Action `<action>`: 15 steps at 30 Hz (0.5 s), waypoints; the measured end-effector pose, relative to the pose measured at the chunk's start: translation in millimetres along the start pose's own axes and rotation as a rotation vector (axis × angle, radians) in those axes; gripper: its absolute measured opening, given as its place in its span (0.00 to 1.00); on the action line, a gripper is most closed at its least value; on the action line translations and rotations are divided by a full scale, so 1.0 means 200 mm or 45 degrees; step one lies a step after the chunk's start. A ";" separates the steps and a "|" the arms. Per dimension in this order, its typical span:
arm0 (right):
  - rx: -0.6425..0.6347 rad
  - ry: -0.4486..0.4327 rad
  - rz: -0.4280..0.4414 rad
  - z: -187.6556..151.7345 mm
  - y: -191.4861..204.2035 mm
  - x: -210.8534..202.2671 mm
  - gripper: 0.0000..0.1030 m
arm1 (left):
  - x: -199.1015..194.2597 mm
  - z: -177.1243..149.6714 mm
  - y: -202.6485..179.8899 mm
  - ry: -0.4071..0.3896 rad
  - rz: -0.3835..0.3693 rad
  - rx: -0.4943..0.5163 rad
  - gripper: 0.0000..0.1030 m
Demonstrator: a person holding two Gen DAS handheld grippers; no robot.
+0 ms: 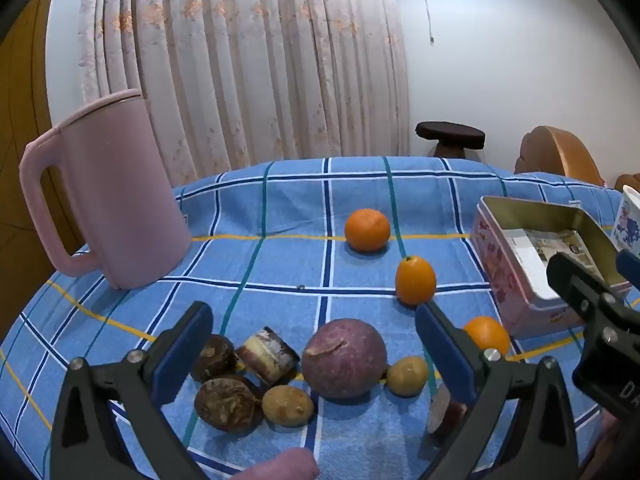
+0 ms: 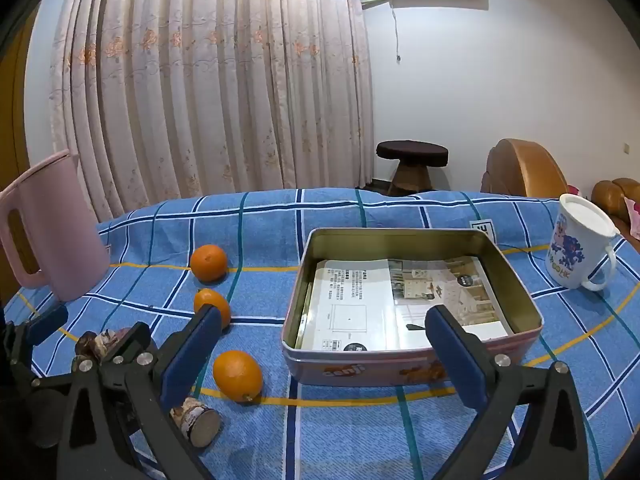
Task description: Organize fruits
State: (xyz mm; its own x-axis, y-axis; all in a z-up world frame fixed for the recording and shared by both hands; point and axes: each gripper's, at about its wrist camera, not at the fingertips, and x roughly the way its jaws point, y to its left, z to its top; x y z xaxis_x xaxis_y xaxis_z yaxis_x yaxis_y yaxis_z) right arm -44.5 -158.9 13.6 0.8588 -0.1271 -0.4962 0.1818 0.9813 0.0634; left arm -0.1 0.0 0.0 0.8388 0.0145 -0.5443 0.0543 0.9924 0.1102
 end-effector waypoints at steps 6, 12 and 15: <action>-0.001 -0.004 0.000 0.00 0.01 -0.01 0.99 | 0.02 -0.01 0.04 0.025 0.035 -0.072 1.00; 0.013 0.011 0.000 -0.01 -0.04 0.02 0.99 | 0.02 -0.02 0.09 0.031 0.042 -0.129 1.00; 0.019 0.005 0.003 -0.01 -0.09 0.02 0.99 | 0.01 -0.02 0.09 0.025 0.042 -0.138 1.00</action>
State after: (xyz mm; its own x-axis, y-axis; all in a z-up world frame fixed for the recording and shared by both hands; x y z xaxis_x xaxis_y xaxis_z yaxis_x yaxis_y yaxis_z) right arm -45.5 -177.2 8.0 0.8574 -0.1244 -0.4993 0.1873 0.9792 0.0777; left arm 0.2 18.6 -2.0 0.8284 0.0484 -0.5580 -0.0325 0.9987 0.0384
